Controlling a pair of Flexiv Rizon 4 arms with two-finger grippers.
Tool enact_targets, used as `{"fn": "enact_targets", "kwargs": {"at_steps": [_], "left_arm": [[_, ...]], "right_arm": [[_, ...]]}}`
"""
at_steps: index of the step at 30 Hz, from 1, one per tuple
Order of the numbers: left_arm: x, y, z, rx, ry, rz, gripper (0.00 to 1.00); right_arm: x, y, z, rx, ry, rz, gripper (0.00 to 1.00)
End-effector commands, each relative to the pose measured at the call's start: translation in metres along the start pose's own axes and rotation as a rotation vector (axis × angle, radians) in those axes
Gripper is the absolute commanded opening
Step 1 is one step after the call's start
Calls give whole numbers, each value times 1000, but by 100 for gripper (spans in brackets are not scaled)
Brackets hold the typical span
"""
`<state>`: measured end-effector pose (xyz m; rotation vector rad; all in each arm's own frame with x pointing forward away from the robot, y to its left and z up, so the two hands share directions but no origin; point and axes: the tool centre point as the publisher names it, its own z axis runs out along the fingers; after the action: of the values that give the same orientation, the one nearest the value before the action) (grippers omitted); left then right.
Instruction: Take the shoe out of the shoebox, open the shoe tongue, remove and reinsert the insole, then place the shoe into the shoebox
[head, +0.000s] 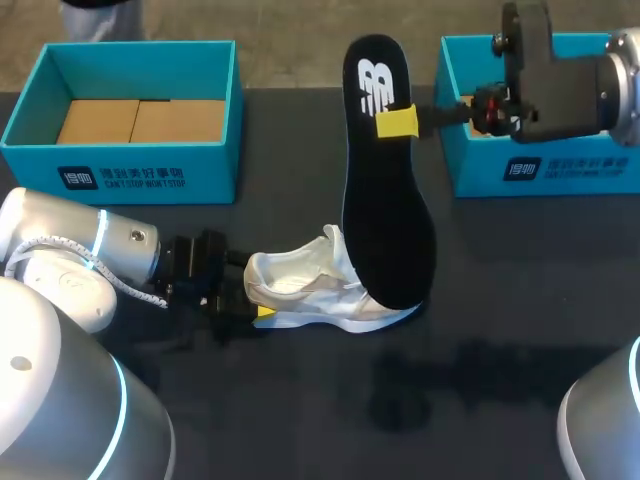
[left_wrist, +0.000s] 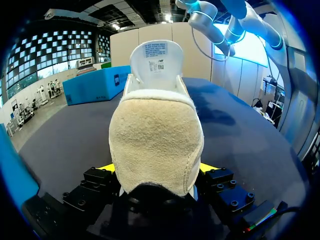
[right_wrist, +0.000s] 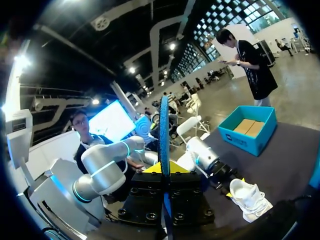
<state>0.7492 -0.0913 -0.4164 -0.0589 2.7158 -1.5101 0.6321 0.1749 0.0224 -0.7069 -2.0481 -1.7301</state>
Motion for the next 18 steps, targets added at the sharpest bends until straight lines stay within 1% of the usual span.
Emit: {"fn": "enact_targets", "kwargs": {"at_steps": [1,5,18], "left_arm": [[-1,1,1,-3,1,0,0],[-1,1,1,-3,1,0,0],[-1,1,1,-3,1,0,0]], "right_arm": [[9,7,0,6,-15,-5,0],[13,8,1,7,-21,-17,0],[13,8,1,7,-21,-17,0]]}}
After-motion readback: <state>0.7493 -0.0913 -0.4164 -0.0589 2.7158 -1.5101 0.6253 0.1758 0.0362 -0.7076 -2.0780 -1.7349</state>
